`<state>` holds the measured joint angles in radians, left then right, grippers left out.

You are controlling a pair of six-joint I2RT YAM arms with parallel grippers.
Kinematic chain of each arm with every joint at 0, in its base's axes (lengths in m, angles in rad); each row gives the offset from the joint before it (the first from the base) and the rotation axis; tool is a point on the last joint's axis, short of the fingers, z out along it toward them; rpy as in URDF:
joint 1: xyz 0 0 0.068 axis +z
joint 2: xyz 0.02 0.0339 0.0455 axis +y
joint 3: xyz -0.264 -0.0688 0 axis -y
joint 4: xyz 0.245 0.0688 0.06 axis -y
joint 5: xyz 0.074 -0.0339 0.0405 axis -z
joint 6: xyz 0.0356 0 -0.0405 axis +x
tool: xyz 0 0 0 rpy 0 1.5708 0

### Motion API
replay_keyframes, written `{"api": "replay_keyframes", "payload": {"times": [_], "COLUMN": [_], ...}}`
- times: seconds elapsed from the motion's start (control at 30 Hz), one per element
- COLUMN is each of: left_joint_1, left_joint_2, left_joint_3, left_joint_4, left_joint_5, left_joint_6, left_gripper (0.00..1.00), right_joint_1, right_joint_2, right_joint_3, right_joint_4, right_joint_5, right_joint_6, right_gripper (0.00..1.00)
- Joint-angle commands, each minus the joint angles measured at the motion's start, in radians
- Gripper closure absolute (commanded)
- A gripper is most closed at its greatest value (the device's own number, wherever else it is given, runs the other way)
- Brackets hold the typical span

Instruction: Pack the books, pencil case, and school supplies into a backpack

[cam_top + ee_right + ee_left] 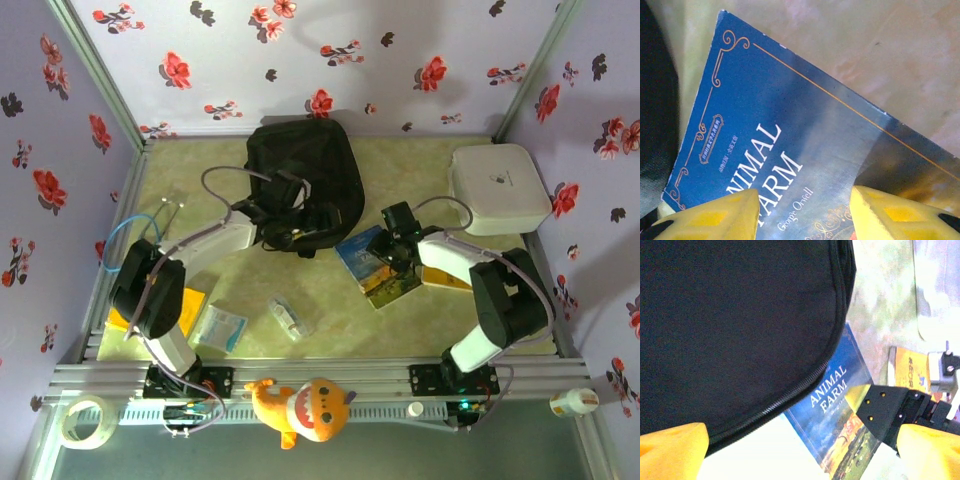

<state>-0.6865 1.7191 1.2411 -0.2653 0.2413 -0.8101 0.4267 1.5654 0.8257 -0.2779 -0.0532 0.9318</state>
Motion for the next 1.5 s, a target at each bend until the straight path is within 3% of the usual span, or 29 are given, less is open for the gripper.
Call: {"api": "replay_keyframes", "payload": {"times": [0.0,0.3,0.5,0.77,1.03,1.27,1.47], "left_joint_1": [-0.042,-0.16,-0.21,-0.229,-0.229,-0.228,-0.228], "left_joint_2": [0.05,0.101,0.131,0.142,0.175,0.204,0.232], "left_joint_3": [0.065,0.055,0.036,0.016,0.068,0.091,0.106], "left_joint_4": [-0.046,-0.058,-0.048,-0.044,-0.099,-0.106,-0.105], "left_joint_5": [0.021,-0.037,-0.069,-0.071,-0.069,-0.052,-0.038], "left_joint_6": [0.007,-0.078,-0.172,-0.215,-0.189,-0.177,-0.182], "left_gripper": [0.07,0.18,0.25,0.25,0.25,0.25,0.25], "right_joint_1": [-0.014,-0.071,-0.071,-0.071,-0.071,-0.069,-0.05], "right_joint_2": [-0.073,-0.071,-0.044,-0.03,0.014,0.056,-0.012], "right_joint_3": [0.006,-0.002,-0.017,-0.047,0.052,0.044,-0.022], "right_joint_4": [-0.089,-0.172,-0.196,-0.19,-0.182,-0.19,-0.214], "right_joint_5": [0.099,0.093,0.084,0.056,0.11,0.069,-0.004], "right_joint_6": [-0.03,-0.24,-0.282,-0.31,-0.369,-0.362,-0.344], "right_gripper": [0.47,0.45,0.42,0.34,0.27,0.28,0.35]}}
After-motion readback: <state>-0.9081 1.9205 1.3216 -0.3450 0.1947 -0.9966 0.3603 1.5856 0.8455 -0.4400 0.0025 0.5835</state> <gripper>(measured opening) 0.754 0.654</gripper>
